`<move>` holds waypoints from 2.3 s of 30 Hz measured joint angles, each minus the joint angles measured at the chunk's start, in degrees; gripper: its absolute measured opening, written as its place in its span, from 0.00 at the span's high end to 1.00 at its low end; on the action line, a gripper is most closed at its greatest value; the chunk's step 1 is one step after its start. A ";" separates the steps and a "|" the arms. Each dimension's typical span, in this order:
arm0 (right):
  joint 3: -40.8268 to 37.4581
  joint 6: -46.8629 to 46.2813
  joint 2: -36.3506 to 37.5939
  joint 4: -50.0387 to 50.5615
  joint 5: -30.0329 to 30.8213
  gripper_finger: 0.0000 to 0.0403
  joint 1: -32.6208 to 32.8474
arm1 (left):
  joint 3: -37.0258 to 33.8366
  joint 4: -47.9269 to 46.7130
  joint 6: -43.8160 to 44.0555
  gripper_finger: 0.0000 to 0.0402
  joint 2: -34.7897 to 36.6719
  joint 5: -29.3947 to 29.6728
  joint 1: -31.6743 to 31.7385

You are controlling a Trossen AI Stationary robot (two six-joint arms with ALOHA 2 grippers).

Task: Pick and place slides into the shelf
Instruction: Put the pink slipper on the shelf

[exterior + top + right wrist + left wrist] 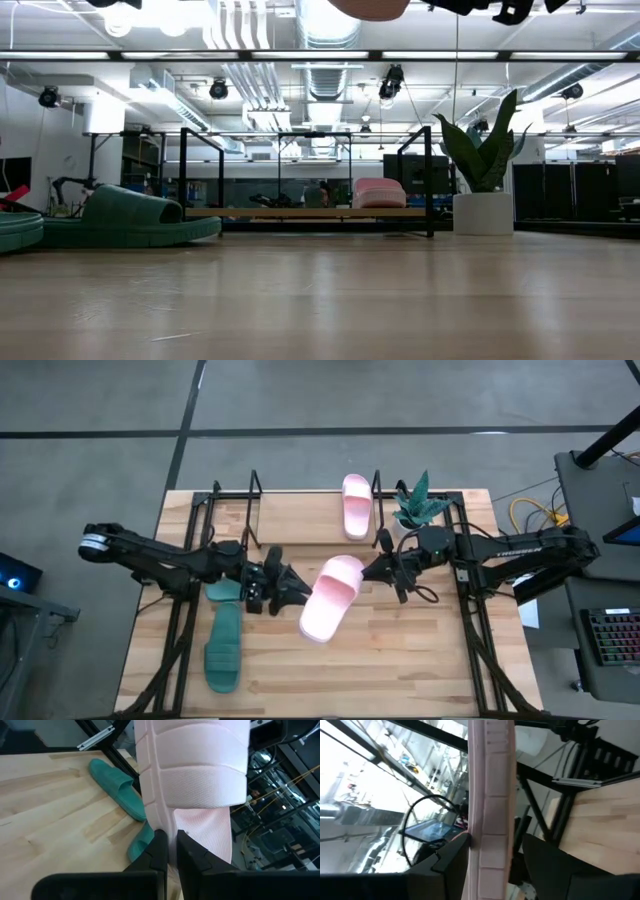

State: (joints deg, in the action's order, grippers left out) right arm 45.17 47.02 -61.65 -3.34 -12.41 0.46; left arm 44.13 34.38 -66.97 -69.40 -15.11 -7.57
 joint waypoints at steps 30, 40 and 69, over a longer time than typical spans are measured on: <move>0.04 -2.53 -0.09 1.43 0.03 0.97 -0.14 | 3.48 1.02 -2.48 0.71 -4.77 0.90 0.44; 0.15 -6.46 0.09 0.95 4.49 0.95 -0.12 | 3.29 0.25 -3.66 0.89 -3.39 6.45 0.37; 27.18 -30.51 -13.02 30.36 31.11 0.59 0.04 | 1.18 -16.18 -9.13 0.89 -3.41 36.45 0.48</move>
State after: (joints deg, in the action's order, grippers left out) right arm 72.35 16.51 -74.66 27.02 18.70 0.49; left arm 45.32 18.20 -76.10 -72.81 21.35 -7.09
